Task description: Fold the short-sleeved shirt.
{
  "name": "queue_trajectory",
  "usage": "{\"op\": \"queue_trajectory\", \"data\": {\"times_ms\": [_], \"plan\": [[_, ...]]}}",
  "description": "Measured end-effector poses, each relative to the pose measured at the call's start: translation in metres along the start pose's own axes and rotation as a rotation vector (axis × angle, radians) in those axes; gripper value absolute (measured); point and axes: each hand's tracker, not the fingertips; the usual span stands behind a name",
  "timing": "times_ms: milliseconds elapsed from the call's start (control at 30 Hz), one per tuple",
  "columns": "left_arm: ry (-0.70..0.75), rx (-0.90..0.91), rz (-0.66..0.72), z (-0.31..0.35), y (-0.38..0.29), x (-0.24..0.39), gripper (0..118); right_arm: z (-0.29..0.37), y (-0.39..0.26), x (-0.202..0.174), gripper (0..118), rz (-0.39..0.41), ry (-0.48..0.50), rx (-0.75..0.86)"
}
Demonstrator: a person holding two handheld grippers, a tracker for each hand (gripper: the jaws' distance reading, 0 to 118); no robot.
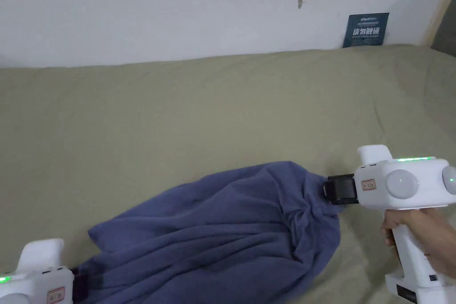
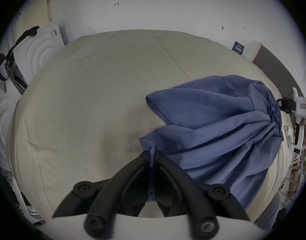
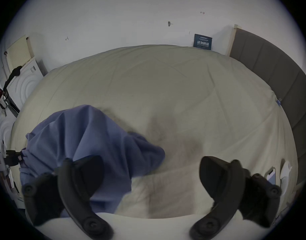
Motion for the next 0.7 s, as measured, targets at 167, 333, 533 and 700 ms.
{"op": "queue_trajectory", "data": {"times_ms": [167, 333, 533, 700], "plan": [[0.001, -0.005, 0.004, -0.005, 0.002, 0.000, 3, -0.033, -0.004, -0.003, 95, 0.031, -0.015, -0.115], [0.000, -0.007, 0.000, -0.003, 0.003, -0.002, 3, -0.007, -0.008, -0.019, 9, 0.108, 0.063, -0.084], [-0.023, 0.042, 0.075, 0.033, 0.010, -0.017, 3, 0.068, 0.000, -0.024, 9, 0.153, 0.028, 0.064], [0.002, 0.159, 0.058, 0.098, 0.030, -0.029, 3, 0.154, 0.019, 0.002, 9, 0.034, 0.077, 0.200]]}}
